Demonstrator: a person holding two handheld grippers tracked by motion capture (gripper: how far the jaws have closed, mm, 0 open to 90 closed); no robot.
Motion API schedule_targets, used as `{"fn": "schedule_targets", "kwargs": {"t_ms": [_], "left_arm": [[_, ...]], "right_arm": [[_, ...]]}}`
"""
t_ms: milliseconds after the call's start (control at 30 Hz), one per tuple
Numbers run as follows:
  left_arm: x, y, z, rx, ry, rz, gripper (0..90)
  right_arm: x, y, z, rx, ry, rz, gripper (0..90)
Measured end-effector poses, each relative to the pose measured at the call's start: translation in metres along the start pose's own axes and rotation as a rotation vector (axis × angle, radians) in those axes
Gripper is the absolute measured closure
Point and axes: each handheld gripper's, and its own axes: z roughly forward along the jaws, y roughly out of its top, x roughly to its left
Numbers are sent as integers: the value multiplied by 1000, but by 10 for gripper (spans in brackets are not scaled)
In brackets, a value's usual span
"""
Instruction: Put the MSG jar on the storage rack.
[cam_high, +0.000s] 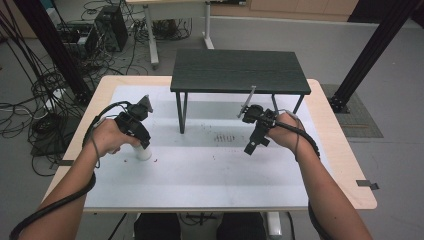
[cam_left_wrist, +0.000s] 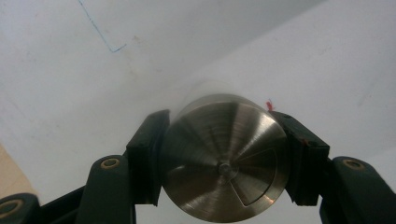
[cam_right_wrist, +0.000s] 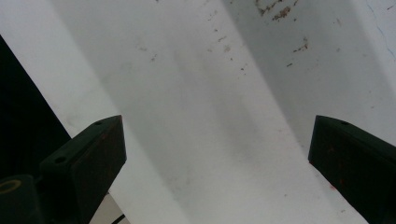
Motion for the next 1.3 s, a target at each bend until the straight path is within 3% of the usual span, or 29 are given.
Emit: {"fn": "schedule_targets", "kwargs": {"t_ms": [333, 400, 467, 500, 533, 567, 600, 667, 700, 733, 767, 867, 900, 1033, 1133, 1200, 1300], "left_arm": [[-2, 1, -6, -3, -4, 11, 422], [-5, 1, -17, -11, -10, 37, 422], [-7, 1, -31, -21, -23, 59, 422], [-7, 1, -31, -21, -23, 59, 422], [-11, 2, -49, -34, -29, 72, 423], [-11, 2, -49, -34, -29, 72, 422], [-14, 2, -71, -57, -34, 86, 422], [-16, 5, -95, -63, -44, 108, 423], [-16, 5, -95, -63, -44, 108, 423], [-19, 6, -107, -75, -44, 114, 423], [-26, 9, -132, -95, -36, 132, 423], [-32, 15, -174, -127, -32, 157, 423], [-32, 15, -174, -127, -32, 157, 423], [-40, 22, -221, -172, -26, 169, 422], [-50, 30, -247, -187, -2, 182, 422], [-58, 37, -261, -193, 12, 182, 422], [-68, 48, -278, -203, 26, 185, 422]], "right_arm": [[1, -2, 2, -5, -11, -3, 41], [11, -2, 5, 1, -76, -12, 41], [-2, -2, 4, 1, 0, 0, 41], [-2, -2, 4, 1, 0, 0, 41], [-1, -2, 5, 1, -5, 1, 41], [-1, -2, 5, 1, -5, 1, 41], [-3, -2, 6, -1, 10, 1, 41], [-5, -2, 6, 0, 22, 2, 41], [-5, -2, 6, 0, 22, 2, 41], [-6, -1, 6, -1, 23, 8, 41], [-3, -1, 7, 1, 5, 3, 40], [-5, 0, 8, 1, 22, 8, 41], [-5, 0, 8, 1, 22, 8, 41], [-5, 0, 10, 1, 22, -3, 41], [-4, 0, 11, 0, 15, 1, 41], [-6, 0, 13, -2, 27, 4, 41], [-2, 1, 15, 3, 0, 6, 41]]}}
